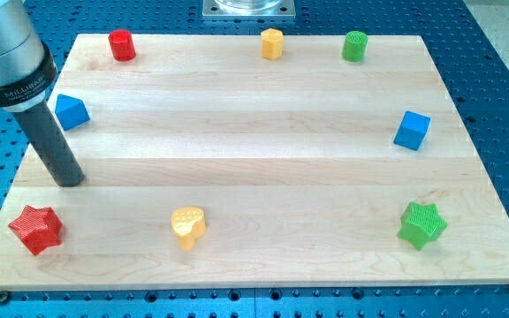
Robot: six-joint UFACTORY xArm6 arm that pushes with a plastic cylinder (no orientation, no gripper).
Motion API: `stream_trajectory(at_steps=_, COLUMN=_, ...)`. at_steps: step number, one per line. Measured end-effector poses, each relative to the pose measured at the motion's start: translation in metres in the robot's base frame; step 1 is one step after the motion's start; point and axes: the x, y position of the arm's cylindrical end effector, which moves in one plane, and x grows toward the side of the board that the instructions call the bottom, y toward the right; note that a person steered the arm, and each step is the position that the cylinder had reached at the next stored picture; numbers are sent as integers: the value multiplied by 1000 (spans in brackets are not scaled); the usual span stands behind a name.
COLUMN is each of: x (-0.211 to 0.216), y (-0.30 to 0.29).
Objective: Push the green star into the blue cube
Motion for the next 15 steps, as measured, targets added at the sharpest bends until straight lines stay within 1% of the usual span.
stream_trajectory(at_steps=2, x=4, y=1)
stream_trajectory(at_steps=3, x=5, y=25)
stream_trajectory(at_steps=5, x=0, y=153)
stream_trajectory(at_steps=6, x=-18, y=214)
stream_trajectory(at_steps=7, x=-26, y=247)
stream_trajectory(at_steps=9, x=-22, y=248)
stream_trajectory(at_steps=10, x=-15, y=283)
stream_trajectory(at_steps=11, x=2, y=361)
stream_trajectory(at_steps=13, x=14, y=517)
stream_trajectory(at_steps=14, x=65, y=513)
stream_trajectory(at_steps=15, x=122, y=465)
